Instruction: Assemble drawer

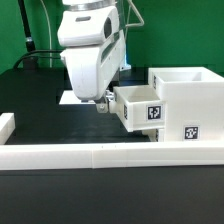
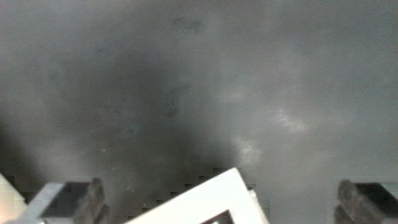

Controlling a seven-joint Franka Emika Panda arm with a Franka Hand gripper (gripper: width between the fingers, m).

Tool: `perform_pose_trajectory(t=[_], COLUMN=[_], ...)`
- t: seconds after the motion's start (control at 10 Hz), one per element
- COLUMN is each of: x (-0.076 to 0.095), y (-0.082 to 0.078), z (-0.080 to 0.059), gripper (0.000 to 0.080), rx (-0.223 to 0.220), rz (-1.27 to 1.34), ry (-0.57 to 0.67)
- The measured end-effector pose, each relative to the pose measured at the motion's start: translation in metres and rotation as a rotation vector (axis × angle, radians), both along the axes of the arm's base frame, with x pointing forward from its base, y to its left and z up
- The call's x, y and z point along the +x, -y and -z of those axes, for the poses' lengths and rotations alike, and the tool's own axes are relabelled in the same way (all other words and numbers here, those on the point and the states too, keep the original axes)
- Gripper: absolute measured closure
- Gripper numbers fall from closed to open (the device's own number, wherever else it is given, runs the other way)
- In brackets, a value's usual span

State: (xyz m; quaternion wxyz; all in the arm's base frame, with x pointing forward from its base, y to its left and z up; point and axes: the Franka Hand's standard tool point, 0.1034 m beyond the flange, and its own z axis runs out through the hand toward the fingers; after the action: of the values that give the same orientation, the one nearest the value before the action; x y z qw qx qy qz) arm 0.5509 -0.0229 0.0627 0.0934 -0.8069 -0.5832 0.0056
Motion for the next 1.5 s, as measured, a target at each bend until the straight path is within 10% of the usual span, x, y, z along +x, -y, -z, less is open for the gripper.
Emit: perform_pose_trajectory(t=[1.0,1.5], x=[-0.012,-0.021], y=[0.012,-0.012], z=[-0.002,-0.013], gripper=[0.0150,0.0150], rx=[0.011,0.013], rz=[-0.156,-0.170], ry=[-0.026,-0.049])
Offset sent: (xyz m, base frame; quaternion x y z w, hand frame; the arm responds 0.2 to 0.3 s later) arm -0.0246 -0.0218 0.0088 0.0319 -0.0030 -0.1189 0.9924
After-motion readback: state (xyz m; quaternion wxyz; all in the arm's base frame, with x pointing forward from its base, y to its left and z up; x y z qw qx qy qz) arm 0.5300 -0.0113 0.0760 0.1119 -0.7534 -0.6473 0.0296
